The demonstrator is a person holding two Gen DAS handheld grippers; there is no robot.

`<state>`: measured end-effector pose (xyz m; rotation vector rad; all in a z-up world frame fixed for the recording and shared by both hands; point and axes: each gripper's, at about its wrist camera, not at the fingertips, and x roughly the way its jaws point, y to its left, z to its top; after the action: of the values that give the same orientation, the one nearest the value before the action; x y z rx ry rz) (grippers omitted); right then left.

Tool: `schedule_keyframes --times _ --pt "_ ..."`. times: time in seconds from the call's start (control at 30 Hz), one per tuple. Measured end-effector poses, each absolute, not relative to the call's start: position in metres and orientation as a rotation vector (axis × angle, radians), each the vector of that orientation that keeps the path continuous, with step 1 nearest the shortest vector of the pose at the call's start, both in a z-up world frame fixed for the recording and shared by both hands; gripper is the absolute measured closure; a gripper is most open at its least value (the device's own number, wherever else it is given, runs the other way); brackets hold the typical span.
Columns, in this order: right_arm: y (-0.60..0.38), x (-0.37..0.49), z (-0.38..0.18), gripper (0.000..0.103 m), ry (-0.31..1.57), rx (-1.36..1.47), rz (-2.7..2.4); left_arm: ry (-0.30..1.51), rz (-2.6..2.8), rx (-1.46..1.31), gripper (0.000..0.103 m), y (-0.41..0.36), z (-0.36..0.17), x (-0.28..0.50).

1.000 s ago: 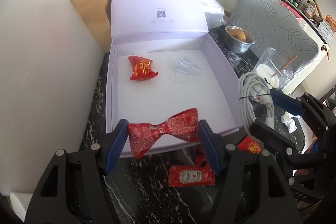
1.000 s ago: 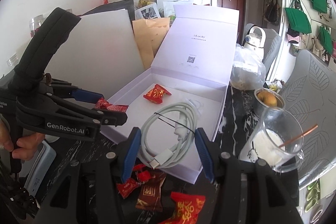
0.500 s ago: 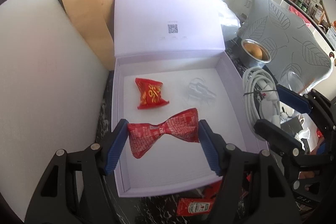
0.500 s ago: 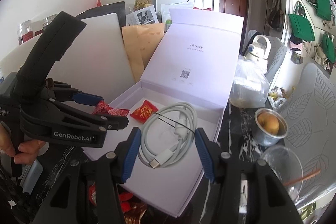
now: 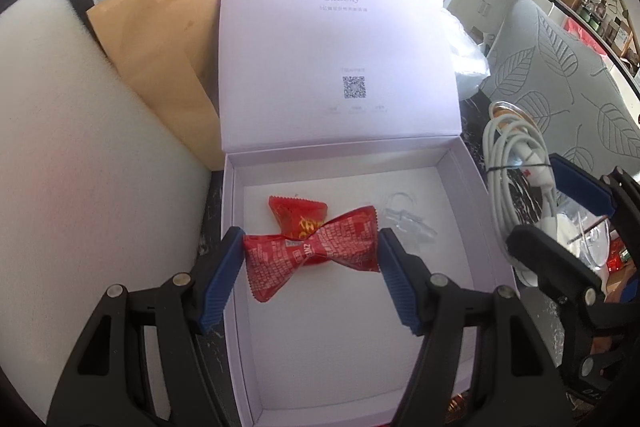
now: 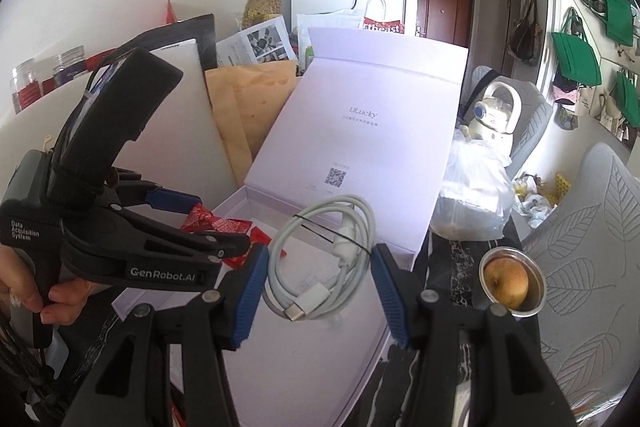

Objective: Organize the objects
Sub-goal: 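Open the left tool to drop the red bow packet into the box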

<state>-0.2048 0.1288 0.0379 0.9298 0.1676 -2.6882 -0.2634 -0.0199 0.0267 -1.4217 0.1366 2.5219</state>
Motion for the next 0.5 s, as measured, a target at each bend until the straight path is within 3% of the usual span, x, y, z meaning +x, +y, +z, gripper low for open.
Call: schedule_keyframes --times 0.5 --pt "0.127 -0.256 -0.009 0.049 0.160 1.138 -2.642 0.187 2.472 -1.538 0.037 -0.009 -0.019 -0.303"
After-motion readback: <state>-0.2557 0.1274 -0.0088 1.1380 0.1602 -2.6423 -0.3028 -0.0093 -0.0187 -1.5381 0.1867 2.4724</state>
